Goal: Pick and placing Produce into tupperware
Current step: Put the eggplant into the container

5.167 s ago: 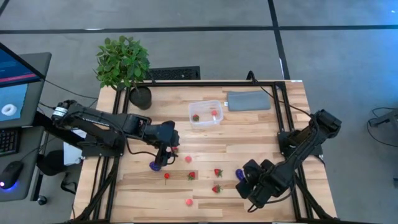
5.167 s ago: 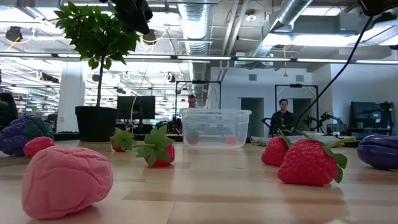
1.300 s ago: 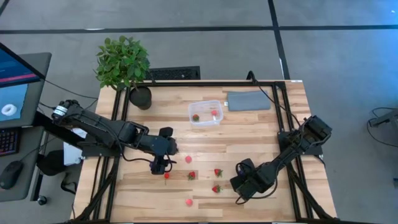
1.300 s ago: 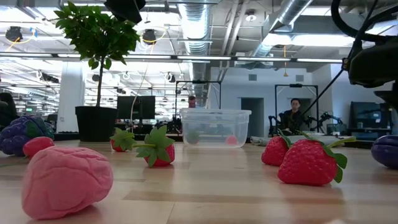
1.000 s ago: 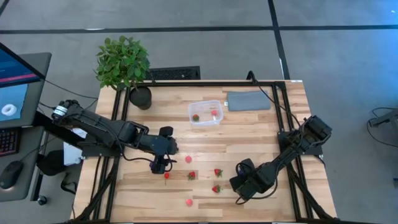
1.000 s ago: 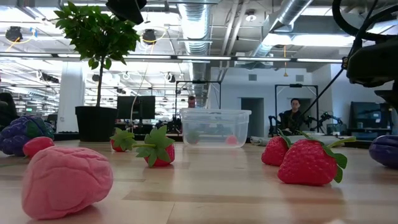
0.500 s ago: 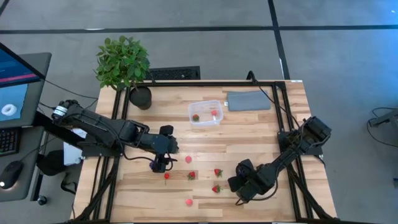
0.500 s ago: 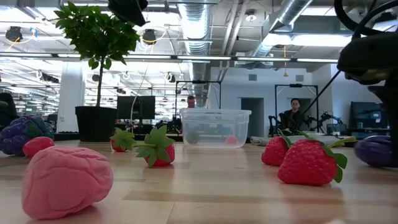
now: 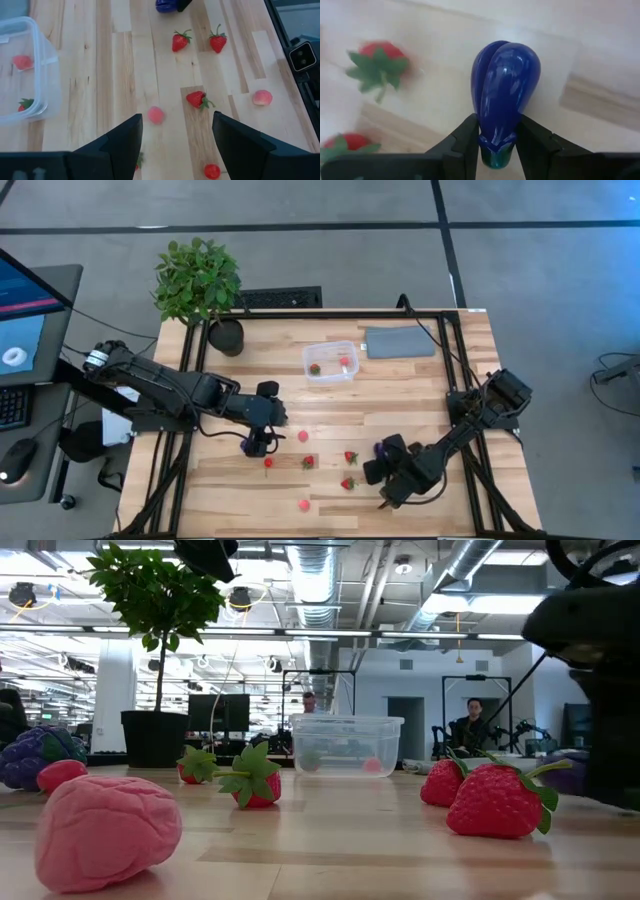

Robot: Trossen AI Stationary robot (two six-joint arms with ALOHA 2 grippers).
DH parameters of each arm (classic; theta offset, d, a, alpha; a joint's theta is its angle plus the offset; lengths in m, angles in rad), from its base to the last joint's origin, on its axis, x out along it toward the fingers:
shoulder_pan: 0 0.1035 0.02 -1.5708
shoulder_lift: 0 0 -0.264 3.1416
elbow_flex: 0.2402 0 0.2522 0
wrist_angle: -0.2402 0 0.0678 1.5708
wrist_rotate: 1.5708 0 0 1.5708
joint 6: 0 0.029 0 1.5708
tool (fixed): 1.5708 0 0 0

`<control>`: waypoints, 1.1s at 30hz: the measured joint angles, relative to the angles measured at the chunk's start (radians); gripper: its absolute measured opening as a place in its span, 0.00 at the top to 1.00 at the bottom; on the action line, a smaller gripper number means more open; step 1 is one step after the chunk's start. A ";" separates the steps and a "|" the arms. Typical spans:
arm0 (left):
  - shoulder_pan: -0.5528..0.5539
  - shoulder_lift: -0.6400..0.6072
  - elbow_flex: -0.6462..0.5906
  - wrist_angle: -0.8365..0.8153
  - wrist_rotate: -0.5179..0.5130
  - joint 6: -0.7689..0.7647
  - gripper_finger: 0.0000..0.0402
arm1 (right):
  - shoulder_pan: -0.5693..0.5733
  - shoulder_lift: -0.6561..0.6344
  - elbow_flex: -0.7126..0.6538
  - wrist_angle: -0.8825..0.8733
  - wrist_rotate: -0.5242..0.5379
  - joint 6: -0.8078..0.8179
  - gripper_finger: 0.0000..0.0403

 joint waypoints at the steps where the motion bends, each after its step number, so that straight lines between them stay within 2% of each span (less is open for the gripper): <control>1: 0.000 0.000 0.000 0.000 0.000 0.000 0.43 | 0.000 0.000 0.000 0.004 0.018 0.000 0.66; 10: 0.000 0.000 0.000 0.000 0.000 0.000 0.43 | 0.001 -0.002 0.000 0.039 0.175 -0.004 0.66; 20: 0.010 0.000 0.000 0.000 0.001 0.000 0.43 | 0.002 -0.004 0.001 0.106 0.359 -0.083 0.67; 33: 0.025 0.000 0.000 0.000 0.000 -0.010 0.43 | 0.001 -0.016 0.008 0.105 0.472 -0.120 0.67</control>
